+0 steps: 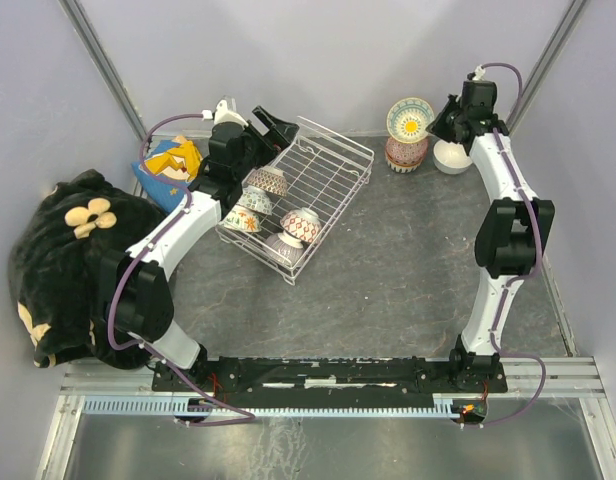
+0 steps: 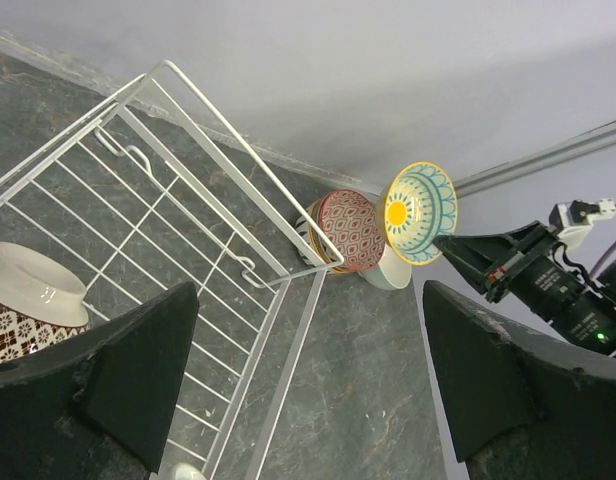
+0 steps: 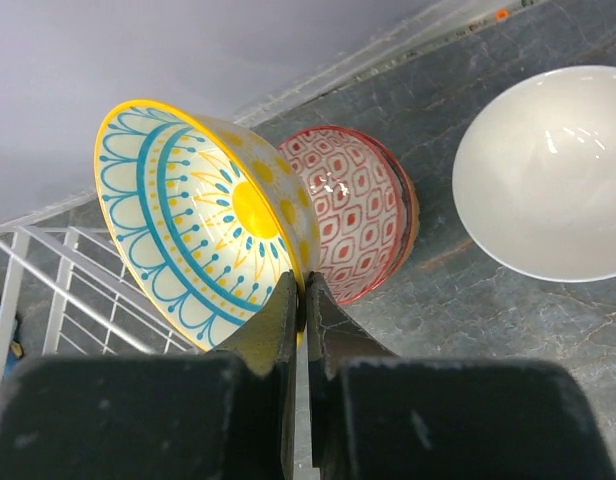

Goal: Unload the bowls from the dish rack
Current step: Place the bowl with the bowl.

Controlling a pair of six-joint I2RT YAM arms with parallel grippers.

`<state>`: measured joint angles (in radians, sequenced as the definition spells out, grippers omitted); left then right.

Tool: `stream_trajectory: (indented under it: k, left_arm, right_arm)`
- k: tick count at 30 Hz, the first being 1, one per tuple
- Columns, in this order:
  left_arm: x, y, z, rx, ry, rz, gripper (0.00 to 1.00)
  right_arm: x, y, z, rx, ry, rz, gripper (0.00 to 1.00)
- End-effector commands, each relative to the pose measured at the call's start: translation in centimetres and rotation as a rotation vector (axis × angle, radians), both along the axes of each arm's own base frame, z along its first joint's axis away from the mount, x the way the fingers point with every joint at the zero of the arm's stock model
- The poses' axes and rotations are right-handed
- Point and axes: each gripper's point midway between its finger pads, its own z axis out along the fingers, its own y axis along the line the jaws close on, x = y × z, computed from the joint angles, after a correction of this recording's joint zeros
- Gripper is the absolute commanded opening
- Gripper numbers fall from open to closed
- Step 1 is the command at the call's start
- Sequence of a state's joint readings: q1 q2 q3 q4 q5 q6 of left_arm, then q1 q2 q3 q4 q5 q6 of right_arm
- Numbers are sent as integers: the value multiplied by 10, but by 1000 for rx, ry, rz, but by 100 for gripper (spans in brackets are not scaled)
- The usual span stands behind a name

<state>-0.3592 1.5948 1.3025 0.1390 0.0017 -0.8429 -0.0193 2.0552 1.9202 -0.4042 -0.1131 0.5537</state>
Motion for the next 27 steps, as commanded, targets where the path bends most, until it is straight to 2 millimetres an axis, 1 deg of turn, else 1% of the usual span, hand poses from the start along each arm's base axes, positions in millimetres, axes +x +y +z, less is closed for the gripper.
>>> stream_trajectory:
  k: [1, 11, 21, 27]
  left_arm:
    - [7, 1, 19, 26, -60, -2, 99]
    - [8, 0, 18, 28, -56, -6, 99]
    - [9, 0, 15, 30, -51, -6, 99]
    - [10, -1, 15, 30, -49, -7, 99]
  right_arm:
    - [12, 4, 21, 27, -44, 13, 1]
    - [21, 0, -10, 14, 22, -6, 1]
    - [26, 0, -32, 22, 75, -16, 1]
    - [28, 0, -41, 29, 99, -22, 1]
